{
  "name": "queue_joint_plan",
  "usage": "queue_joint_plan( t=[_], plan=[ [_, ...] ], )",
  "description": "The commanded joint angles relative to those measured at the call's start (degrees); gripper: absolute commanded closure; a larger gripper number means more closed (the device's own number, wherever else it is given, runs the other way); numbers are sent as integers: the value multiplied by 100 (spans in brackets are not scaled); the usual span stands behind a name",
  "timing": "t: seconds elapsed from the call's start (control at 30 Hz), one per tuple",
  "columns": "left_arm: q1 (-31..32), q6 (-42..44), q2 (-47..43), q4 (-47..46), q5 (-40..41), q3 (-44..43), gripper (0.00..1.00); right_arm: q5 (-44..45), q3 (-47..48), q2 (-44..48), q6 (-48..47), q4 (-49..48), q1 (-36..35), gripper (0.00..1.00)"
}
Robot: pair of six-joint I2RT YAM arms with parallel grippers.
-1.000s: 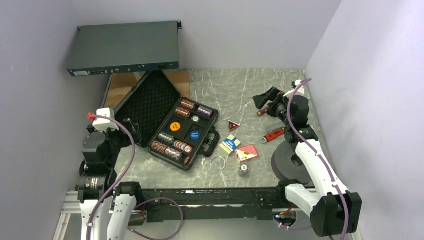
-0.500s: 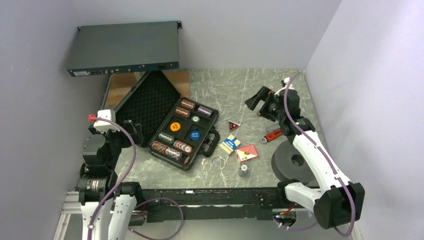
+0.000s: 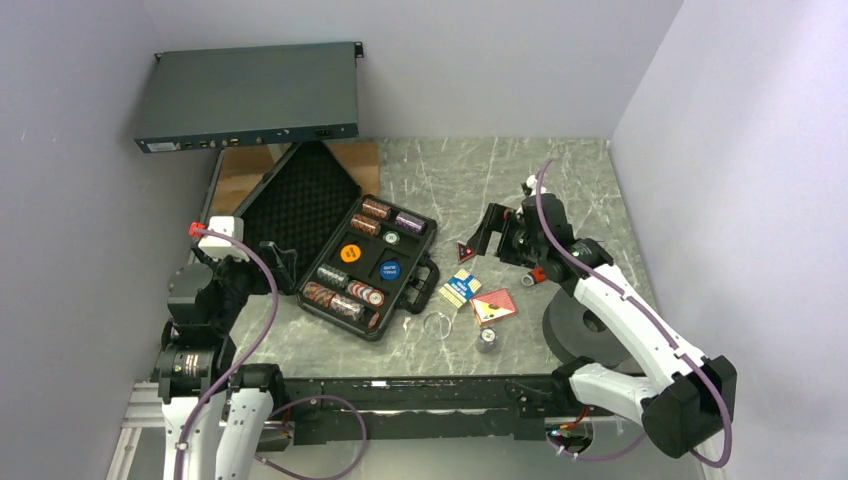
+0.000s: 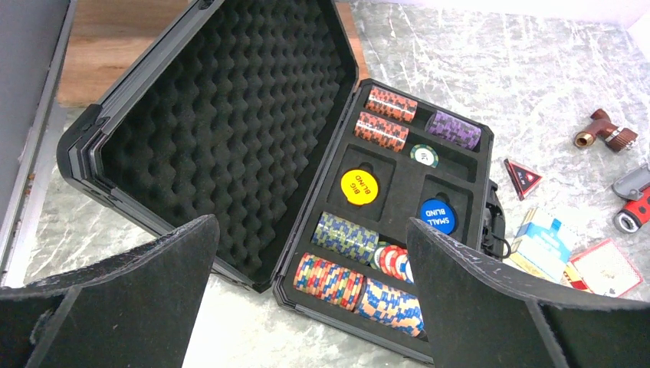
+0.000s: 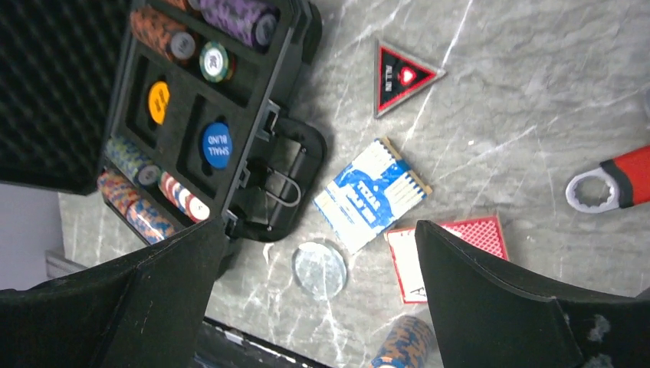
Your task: Pack up texas hold em set
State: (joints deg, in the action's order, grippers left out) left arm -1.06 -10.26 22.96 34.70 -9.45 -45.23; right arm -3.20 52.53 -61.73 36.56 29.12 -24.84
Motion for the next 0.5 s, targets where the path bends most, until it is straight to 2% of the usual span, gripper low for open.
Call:
queue_joint_plan(
  t=[0.0, 0.13, 0.23, 0.47],
  plan=[
    [-29, 67, -15, -235, -195, -21, 1, 300, 56, -179, -19, 429, -213, 3],
    [-32, 56, -20, -235, -154, -21, 1, 610, 161, -468, 208, 701, -319, 3],
    [-32, 51, -2, -230, -144, -21, 1, 964, 218, -690, 715, 919, -437, 0],
    [-26, 57, 6, -248, -162, -12, 1, 1195, 191, -951, 1360, 846, -661, 0]
  ],
)
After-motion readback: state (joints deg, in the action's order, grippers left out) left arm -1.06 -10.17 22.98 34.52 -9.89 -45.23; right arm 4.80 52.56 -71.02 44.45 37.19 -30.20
